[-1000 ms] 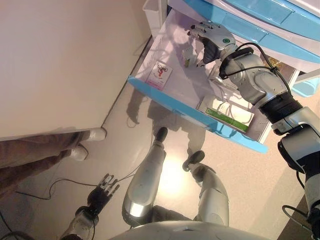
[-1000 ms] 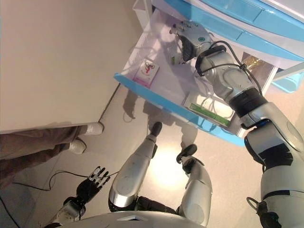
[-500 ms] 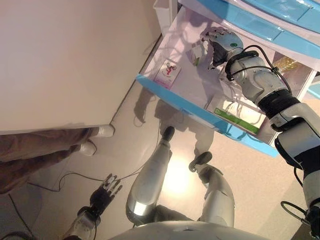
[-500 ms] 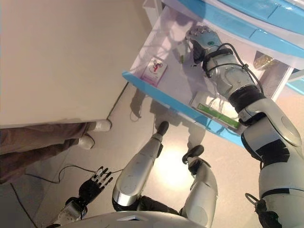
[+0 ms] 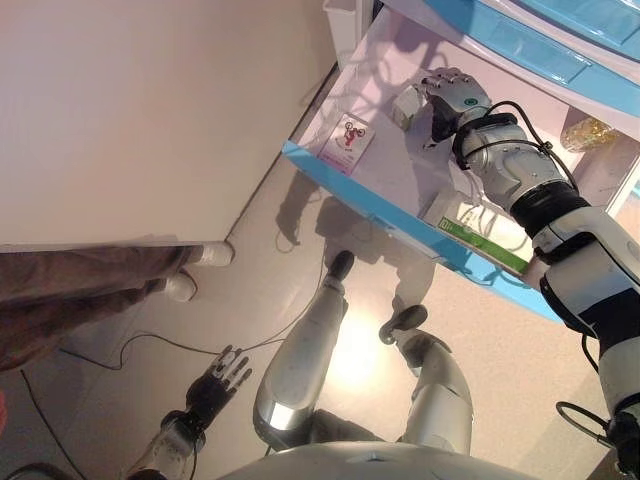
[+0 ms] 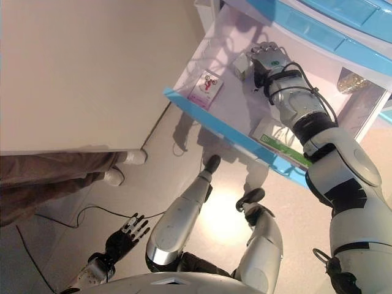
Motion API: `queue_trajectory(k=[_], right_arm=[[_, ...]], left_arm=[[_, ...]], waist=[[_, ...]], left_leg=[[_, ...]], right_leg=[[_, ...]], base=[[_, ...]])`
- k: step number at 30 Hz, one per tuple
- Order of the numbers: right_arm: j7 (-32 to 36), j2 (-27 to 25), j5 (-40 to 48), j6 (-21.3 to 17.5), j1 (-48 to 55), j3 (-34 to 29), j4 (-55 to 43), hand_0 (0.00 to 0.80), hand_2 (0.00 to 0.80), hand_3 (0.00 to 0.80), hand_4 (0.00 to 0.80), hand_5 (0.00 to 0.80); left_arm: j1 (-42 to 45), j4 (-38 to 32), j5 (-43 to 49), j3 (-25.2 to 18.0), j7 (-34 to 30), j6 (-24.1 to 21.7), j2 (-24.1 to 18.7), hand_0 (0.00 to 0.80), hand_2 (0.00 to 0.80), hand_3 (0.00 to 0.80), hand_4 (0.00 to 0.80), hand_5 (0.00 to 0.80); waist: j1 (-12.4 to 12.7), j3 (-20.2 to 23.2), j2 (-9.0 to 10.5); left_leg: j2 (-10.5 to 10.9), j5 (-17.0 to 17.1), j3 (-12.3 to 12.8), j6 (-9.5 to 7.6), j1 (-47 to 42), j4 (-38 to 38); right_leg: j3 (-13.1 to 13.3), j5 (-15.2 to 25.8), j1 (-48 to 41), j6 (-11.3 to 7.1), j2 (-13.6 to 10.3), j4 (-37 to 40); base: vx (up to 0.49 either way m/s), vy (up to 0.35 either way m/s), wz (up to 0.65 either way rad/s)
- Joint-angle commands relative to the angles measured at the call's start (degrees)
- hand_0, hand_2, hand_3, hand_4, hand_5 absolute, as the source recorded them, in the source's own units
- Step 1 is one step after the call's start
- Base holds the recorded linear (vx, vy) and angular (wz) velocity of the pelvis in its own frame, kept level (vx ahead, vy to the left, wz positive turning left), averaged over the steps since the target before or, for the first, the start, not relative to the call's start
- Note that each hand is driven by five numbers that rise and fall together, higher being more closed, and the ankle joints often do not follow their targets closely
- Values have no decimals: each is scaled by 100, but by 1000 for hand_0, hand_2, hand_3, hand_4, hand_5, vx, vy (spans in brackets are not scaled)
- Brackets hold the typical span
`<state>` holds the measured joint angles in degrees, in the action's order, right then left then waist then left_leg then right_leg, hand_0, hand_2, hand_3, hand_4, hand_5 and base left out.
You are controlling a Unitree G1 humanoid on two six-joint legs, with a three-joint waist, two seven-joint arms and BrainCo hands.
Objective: Open the drawer and pick up the medicine
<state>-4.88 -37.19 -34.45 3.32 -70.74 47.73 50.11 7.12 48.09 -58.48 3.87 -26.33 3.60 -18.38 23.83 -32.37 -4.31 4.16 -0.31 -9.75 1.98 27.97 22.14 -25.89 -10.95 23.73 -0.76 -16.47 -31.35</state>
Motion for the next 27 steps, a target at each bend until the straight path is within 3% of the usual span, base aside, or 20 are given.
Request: queue_trajectory(k=[1,14,27], right_arm=[[-371,68,-173,-139,-392,292,251,0,0,0,0,0],[-864,117,-229,-74,-545,313,19,0,0,0,0,0],[-505,151,-76,-209,-656,376,-52,0,0,0,0,0]], left_arm=[[679,-122,31,354,-30,-8,-112,0,0,0,0,0],[732,-200,-26,425,-74,-59,-109,0,0,0,0,0],[768,-156,-17,378,-139,-30,-67,0,0,0,0,0]], waist=[[182,258,-340],[192,258,-365],[225,258,-393]], left_leg=[[232,-387,346,-416,-16,-145],[229,-380,368,-427,20,-126],[266,-374,354,-415,-41,-127]], right_leg=[[182,-396,-38,-48,255,-664],[176,-357,-1,-106,207,-676],[177,-381,-72,-99,178,-686]], base=[[14,21,5],[1,1,0],[0,0,0]])
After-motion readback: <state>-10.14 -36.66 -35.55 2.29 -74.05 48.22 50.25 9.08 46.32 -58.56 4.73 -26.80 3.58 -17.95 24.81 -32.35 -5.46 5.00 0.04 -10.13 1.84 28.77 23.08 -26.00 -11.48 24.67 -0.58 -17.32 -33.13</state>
